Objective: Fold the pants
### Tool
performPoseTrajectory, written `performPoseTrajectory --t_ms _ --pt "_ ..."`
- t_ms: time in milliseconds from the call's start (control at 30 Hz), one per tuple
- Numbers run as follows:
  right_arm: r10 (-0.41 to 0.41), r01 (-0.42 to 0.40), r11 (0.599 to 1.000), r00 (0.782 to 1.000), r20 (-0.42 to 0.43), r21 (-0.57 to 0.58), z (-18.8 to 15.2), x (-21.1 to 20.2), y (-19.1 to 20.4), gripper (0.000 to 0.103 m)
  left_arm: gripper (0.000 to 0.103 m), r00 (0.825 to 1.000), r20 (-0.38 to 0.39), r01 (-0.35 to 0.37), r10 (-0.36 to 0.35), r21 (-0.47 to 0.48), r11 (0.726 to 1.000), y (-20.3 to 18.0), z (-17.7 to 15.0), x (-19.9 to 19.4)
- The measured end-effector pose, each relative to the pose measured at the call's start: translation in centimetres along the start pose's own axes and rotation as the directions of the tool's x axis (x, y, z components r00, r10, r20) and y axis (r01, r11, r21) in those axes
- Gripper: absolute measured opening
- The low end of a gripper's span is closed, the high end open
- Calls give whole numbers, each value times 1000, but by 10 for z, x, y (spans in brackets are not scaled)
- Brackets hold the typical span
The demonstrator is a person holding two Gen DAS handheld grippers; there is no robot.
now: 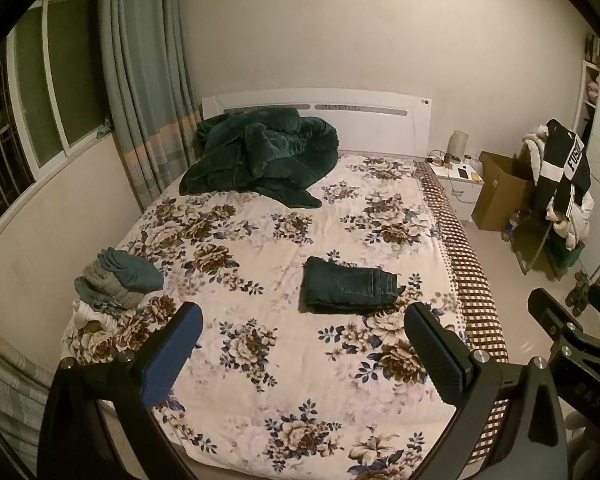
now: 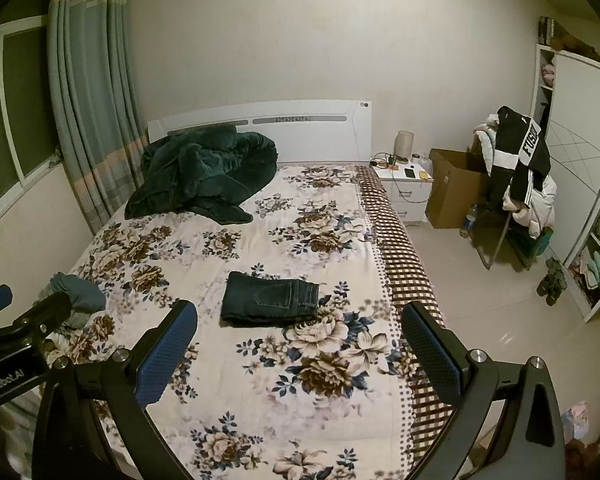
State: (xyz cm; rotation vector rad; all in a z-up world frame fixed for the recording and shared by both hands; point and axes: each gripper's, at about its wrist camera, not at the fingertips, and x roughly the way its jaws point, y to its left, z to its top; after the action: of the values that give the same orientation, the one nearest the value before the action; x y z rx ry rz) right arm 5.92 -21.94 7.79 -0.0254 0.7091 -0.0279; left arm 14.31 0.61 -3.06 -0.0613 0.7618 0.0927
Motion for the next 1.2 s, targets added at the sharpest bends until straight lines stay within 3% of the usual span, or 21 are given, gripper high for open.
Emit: performPoseTrajectory --t_ms 1200 --pt "7 -7 1000 1000 -2 -3 -6 2 4 103 103 999 21 -26 26 -9 1000 2 -1 -11"
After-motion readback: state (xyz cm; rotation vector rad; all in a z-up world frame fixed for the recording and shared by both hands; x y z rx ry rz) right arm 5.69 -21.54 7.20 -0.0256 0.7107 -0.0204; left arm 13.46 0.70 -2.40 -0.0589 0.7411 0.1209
